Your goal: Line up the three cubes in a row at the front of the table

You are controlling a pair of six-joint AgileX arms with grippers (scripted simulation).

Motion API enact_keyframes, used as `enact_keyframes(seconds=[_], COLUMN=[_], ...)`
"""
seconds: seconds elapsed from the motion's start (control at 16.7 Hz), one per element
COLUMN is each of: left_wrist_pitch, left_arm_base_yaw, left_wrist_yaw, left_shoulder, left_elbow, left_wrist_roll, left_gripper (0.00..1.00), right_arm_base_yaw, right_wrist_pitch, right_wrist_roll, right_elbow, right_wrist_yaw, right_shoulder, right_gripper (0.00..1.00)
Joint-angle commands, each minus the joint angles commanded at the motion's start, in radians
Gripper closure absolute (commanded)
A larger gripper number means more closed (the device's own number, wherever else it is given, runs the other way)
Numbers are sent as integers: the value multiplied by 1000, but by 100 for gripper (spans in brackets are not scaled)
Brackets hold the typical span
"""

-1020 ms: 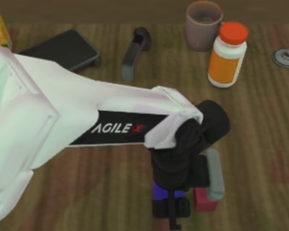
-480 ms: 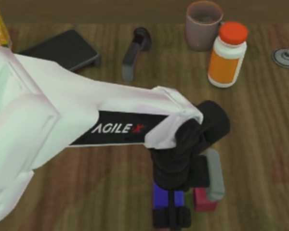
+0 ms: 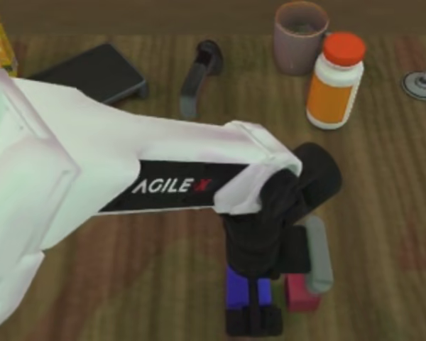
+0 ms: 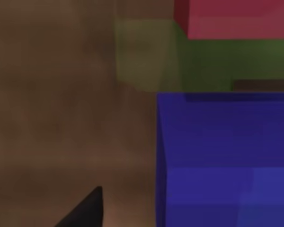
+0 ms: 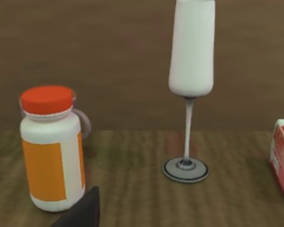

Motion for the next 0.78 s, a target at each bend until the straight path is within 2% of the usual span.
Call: enact_keyframes(seconds=[0.36, 0.78], left_wrist_pitch=[-188, -212], left_arm_base_yaw=[18, 25], left_wrist_yaw=[-1, -1], left_shoulder=[-75, -68], left_elbow=[111, 136], left_wrist_roll=[-3, -17], left_gripper=[0, 0], right_arm_base_yaw=[0, 0], right_wrist_pitch=[0, 0], right_wrist_roll=[0, 0], right_elbow=[0, 0], right_wrist_yaw=[0, 0], right_shoulder=[0, 0], right_gripper=[0, 0])
